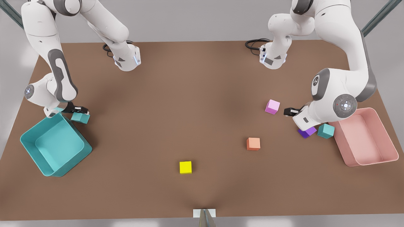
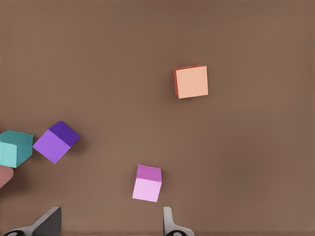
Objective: Stack the two blue cubes on top of each other
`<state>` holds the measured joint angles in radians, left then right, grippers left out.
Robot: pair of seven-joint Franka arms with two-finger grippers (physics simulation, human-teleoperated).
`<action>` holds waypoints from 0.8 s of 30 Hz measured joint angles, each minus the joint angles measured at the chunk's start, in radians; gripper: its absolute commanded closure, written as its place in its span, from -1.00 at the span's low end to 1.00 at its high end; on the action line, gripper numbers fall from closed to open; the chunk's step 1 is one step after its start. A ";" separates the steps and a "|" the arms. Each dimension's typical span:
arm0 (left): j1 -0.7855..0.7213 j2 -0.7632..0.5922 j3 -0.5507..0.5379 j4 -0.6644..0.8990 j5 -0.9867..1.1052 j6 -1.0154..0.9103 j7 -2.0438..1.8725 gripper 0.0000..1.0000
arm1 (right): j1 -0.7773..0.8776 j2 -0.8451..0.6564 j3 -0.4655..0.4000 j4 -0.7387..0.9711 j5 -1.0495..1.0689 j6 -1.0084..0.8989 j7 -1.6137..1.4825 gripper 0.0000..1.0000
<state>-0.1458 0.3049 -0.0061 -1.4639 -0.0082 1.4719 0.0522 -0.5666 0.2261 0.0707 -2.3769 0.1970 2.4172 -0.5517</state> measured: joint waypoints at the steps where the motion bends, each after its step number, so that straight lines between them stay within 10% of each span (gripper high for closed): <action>1: 0.000 0.000 0.000 0.000 0.000 0.000 0.000 -1.00 | -0.003 -0.016 0.000 -0.006 -0.003 -0.013 -0.003 -0.13; 13: 0.000 0.000 0.000 0.000 -0.001 0.000 0.000 -1.00 | 0.272 -0.150 0.008 0.124 0.145 -0.237 0.006 -0.10; 18: 0.063 0.061 0.003 0.000 -0.005 -0.005 0.000 -1.00 | 0.987 0.034 0.011 0.337 0.220 -0.220 0.086 -0.10; 24: 0.427 0.144 0.026 -0.008 -0.008 0.028 -0.053 -1.00 | 1.361 0.238 0.005 0.497 0.241 -0.075 0.262 -0.11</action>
<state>0.2810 0.4485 0.0203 -1.4715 -0.0163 1.4995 -0.0006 0.7944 0.4644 0.0755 -1.8800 0.4383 2.3418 -0.2897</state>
